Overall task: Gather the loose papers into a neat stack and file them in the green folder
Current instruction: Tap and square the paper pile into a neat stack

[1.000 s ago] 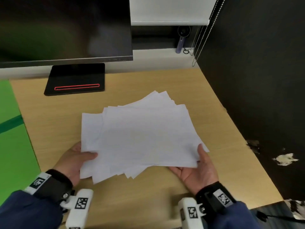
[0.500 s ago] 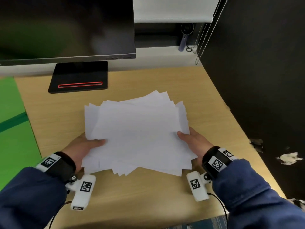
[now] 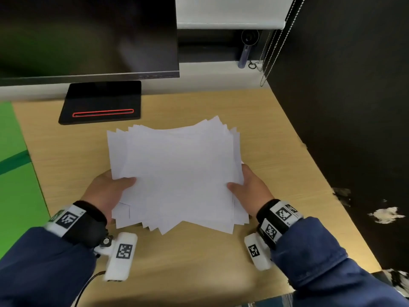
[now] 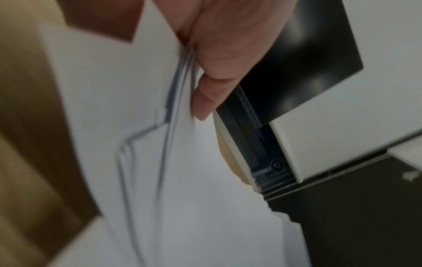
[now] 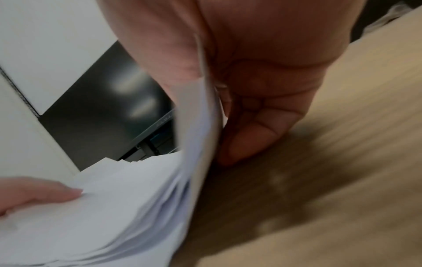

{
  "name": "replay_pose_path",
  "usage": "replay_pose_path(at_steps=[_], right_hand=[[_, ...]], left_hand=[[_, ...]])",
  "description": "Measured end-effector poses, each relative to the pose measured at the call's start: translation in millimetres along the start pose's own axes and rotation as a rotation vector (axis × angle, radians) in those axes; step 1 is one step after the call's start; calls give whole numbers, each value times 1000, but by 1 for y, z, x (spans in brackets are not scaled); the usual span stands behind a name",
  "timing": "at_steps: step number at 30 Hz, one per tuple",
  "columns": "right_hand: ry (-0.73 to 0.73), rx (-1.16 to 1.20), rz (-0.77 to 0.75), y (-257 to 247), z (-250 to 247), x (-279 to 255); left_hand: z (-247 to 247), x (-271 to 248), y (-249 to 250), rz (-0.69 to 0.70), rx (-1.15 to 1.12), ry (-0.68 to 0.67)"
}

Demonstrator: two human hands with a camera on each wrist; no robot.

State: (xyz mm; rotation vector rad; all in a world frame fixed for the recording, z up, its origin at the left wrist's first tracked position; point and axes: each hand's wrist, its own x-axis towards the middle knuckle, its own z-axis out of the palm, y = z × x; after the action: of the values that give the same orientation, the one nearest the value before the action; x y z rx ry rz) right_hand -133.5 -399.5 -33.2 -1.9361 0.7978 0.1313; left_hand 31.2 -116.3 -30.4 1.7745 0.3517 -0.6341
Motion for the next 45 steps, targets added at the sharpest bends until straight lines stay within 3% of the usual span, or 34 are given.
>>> replay_pose_path(at_steps=[4,6,13,18,23,27,31,36,40,45], right_hand=[[76,-295,-155,-3,2,6],[111,-394,-149,-2,-5,15],[-25,-253,2,-23,-24,54],[13,-602,-7,-28,-24,69],[-145,-224,-23,-33,-26,64],[-156,-183,-72,-25,-14,60],[-233,2,-50,-35,-7,49],[-167,7,-37,-32,7,46],[-187,215,-42,-29,8,37],[6,411,-15,-17,5,40]], left_hand=[[-2,-3,2,-170,-197,-48],[-5,-3,3,-205,-237,-56],[3,-10,3,-327,-301,-112],[12,-12,-6,-223,-163,-21],[-16,-6,-6,-176,-118,-28],[-48,2,-4,-197,-51,-74],[-48,0,3,-178,-69,-75],[-32,-12,-4,-188,-185,-112],[-32,-17,-8,-236,-223,-179],[-33,-13,-8,-191,-137,-153]])
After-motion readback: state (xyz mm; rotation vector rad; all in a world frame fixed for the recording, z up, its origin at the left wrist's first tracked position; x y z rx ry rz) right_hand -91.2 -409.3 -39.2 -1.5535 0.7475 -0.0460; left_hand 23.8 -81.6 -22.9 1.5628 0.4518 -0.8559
